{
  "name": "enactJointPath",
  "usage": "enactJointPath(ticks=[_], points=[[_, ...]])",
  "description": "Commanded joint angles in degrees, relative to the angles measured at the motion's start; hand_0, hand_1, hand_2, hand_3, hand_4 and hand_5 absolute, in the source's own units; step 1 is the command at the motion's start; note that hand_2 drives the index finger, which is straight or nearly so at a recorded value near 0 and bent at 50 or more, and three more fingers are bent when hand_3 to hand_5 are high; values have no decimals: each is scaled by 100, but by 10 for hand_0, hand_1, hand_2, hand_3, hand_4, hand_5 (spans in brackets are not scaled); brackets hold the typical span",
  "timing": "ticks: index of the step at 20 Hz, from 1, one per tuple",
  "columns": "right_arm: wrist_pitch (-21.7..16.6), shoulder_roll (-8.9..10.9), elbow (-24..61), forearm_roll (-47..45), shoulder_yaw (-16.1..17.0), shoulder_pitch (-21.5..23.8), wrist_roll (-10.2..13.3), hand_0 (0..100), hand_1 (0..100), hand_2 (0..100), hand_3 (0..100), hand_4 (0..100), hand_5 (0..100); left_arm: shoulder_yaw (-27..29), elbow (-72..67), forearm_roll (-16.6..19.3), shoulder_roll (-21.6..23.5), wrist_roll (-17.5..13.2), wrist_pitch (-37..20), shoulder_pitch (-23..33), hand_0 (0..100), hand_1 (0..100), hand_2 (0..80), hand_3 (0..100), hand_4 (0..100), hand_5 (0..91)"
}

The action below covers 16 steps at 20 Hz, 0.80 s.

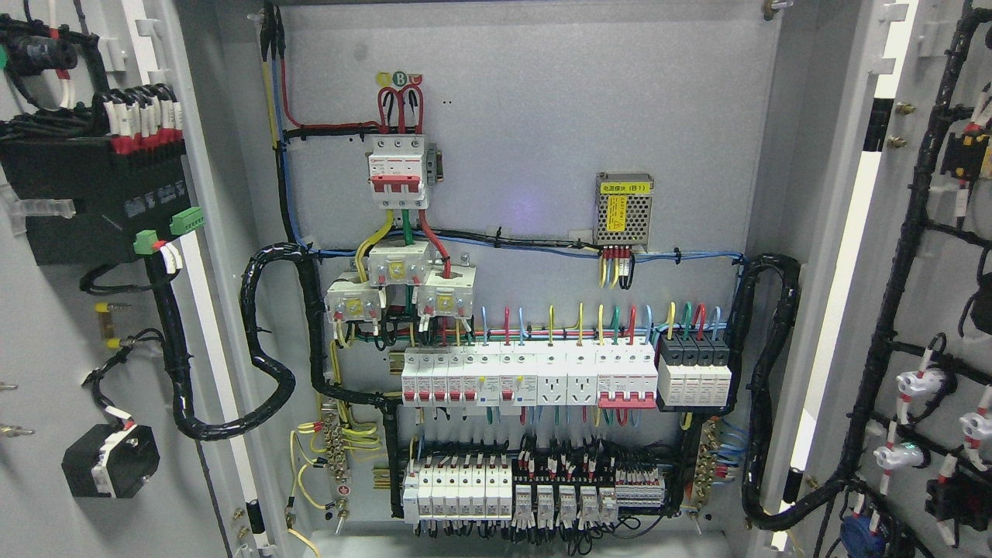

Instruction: Open door with both hands

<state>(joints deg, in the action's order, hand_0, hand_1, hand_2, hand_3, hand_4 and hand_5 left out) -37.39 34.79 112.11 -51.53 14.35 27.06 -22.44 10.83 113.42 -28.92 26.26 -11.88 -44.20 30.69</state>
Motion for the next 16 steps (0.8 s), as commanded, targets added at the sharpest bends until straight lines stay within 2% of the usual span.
enactJointPath(ticks=[1,9,16], points=[[3,-16,-84,-41,208,80,3,107,0,0,0,0,0,595,-74,-350,46,1,-3051,113,0,0,0,0,30,0],[3,-16,-154,-76,313,159,3,107,0,0,0,0,0,824,-531,-500,46,10,-2963,122,0,0,0,0,30,0],[3,-16,-251,-226,410,247,-6,107,0,0,0,0,0,938,-1058,-641,117,10,-2946,-150,0,0,0,0,29,0]])
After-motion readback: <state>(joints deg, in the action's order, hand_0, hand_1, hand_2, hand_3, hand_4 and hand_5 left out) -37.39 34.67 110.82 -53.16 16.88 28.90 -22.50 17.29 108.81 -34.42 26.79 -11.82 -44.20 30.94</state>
